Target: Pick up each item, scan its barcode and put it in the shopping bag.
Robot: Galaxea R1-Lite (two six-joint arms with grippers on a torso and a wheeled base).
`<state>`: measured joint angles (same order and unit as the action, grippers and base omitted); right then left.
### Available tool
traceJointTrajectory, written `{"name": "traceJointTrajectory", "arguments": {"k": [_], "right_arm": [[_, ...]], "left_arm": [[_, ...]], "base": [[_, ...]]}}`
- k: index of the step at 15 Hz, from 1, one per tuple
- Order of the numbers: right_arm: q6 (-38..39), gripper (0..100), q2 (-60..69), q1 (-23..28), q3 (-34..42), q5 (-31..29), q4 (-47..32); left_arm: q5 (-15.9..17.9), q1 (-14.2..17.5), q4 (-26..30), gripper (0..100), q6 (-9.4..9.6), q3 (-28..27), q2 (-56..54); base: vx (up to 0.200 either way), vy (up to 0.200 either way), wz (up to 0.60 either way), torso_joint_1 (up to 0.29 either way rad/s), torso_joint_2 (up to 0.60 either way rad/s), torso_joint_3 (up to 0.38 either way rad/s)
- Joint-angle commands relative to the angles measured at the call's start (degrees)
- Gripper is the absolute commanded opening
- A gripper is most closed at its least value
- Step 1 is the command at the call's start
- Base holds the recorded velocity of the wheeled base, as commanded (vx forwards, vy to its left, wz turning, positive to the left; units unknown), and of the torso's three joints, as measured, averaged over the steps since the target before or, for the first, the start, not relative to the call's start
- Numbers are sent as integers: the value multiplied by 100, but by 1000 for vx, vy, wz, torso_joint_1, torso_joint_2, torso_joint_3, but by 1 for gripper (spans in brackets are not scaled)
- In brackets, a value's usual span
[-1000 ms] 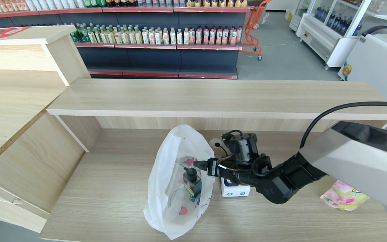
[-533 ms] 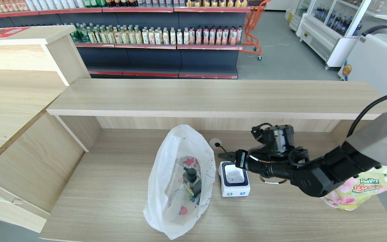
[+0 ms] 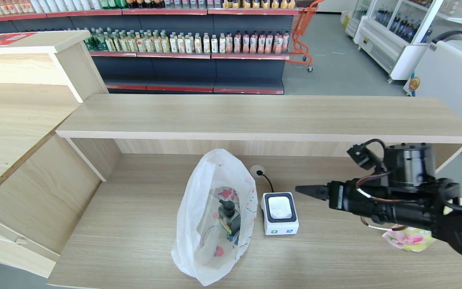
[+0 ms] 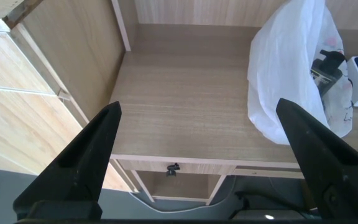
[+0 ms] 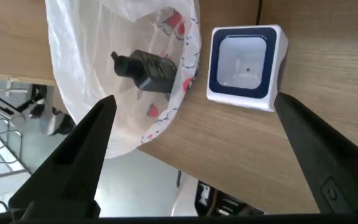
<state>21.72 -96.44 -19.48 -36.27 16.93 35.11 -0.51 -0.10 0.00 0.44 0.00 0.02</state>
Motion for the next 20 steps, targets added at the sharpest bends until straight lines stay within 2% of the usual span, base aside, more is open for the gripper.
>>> {"name": "traceJointTrajectory", "arguments": {"k": [1,2,4,6,8,9,10,12,14,17,20], "right_arm": [[-968,100,1918,401,682,21,-909],[-1337,100,2604,498,744,3,-1445],[-1373,100,3527,621,761,-41,-2166],[-1364,100,3949,867,691,-102,-2641],[-1329,100,4379,1342,630,-190,-3142],[-1329,100,4388,1350,630,-199,-3159],[-1293,100,4731,1807,577,-419,-3678],[-1293,100,5030,2352,454,-454,-4240],[-1285,100,5337,2440,427,-454,-4706],[-1179,100,5329,2440,384,-445,-4812],[-397,100,5162,2423,234,-445,-4829]], "left_arm": [[-2,1,0,100,0,0,-2],[-2,1,0,100,0,0,-2],[-2,1,0,100,0,0,-2],[-2,1,0,100,0,0,-2],[-2,1,0,100,0,0,-2],[-2,1,0,100,0,0,-2],[-2,1,0,100,0,0,6],[-2,1,0,100,0,0,-2],[-2,1,0,100,-35,0,6],[-2,1,0,100,-44,0,6],[-2,1,0,100,-44,0,-2]], "base": [[0,0,0,0,0,0],[0,0,0,0,0,0],[0,0,0,0,0,0],[0,0,0,0,0,0],[0,0,0,0,0,0],[0,0,0,0,0,0],[0,0,0,0,0,0],[0,0,0,0,0,0],[0,0,0,0,0,0],[0,-133,0,0,3,3],[0,-200,0,4,-1,4]]}}
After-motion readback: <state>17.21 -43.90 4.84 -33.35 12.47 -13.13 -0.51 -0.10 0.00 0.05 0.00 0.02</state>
